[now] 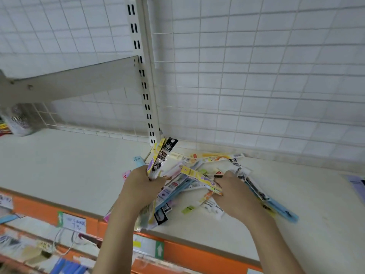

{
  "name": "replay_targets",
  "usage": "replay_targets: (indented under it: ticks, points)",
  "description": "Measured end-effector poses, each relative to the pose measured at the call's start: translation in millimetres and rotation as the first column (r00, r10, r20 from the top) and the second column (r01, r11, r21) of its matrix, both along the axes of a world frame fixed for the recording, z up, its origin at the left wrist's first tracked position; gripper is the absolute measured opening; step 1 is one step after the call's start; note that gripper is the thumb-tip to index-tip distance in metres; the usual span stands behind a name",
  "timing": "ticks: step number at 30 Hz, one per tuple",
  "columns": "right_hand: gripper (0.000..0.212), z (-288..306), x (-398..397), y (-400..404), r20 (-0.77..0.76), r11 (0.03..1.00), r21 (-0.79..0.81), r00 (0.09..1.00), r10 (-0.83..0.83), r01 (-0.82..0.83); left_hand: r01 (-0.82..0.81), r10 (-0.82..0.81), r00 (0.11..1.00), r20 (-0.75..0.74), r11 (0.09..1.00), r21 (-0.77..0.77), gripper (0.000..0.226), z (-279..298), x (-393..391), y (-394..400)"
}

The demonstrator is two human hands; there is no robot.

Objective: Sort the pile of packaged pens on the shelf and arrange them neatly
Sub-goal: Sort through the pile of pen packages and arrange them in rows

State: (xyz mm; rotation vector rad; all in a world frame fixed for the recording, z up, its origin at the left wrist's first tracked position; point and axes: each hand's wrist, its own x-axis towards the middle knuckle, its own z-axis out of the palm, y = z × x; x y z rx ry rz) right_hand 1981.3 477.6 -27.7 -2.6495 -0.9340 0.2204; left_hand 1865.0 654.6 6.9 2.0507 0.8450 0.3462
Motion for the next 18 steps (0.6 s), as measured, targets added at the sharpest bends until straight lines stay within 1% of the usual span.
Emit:
replay_targets:
  ticks: [2, 5, 6, 8, 10, 12, 15, 16, 18]
  points:
    - [0.009, 2.1, -1.4, -7.1, 0.023, 0.998, 0.054, 0.999, -0.036, 0.035, 0.025, -0.025, 1.0, 0.009, 1.0, 0.002, 0.035, -0.4, -0.6, -2.9]
    - [0.013, 5.8, -1.4, -18.6, 0.079, 0.986, 0.127, 0.989, -0.122, 0.112, 0.068, -0.069, 0.998, 0.013, 0.997, 0.046, 0.022, -3.3, 3.4, -7.5]
    - [0.015, 7.3, -1.0, -22.8, 0.096, 0.978, 0.156, 0.983, -0.156, 0.14, 0.071, -0.072, 0.997, 0.009, 0.995, 0.076, 0.022, -3.7, 5.5, -9.4]
    - [0.012, 10.9, 0.5, -32.0, 0.139, 0.961, 0.198, 0.965, -0.221, 0.192, 0.074, -0.075, 0.997, -0.001, 0.986, 0.147, 0.017, -4.3, 12.3, -10.8]
    - [0.018, 13.0, 3.2, -41.8, 0.191, 0.953, 0.203, 0.946, -0.262, 0.224, 0.08, -0.076, 0.997, -0.031, 0.976, 0.203, 0.021, -2.7, 22.6, -9.8]
    - [0.02, 13.8, 5.3, -51.2, 0.213, 0.94, 0.212, 0.926, -0.311, 0.267, 0.101, -0.076, 0.991, -0.11, 0.965, 0.243, 0.026, -1.0, 36.2, -6.4]
    - [0.018, 11.7, 6.9, -64.1, 0.178, 0.908, 0.228, 0.901, -0.395, 0.353, 0.192, -0.105, 0.953, -0.286, 0.935, 0.297, 0.034, 1.2, 55.9, -6.3]
    - [0.018, 9.9, 7.1, -67.6, 0.174, 0.906, 0.219, 0.899, -0.402, 0.363, 0.223, -0.118, 0.938, -0.327, 0.926, 0.305, 0.038, 0.2, 62.0, -7.4]
    - [0.017, 6.9, 6.5, -73.6, 0.164, 0.903, 0.214, 0.898, -0.408, 0.371, 0.254, -0.141, 0.921, -0.363, 0.924, 0.286, 0.043, -4.4, 72.0, -11.3]
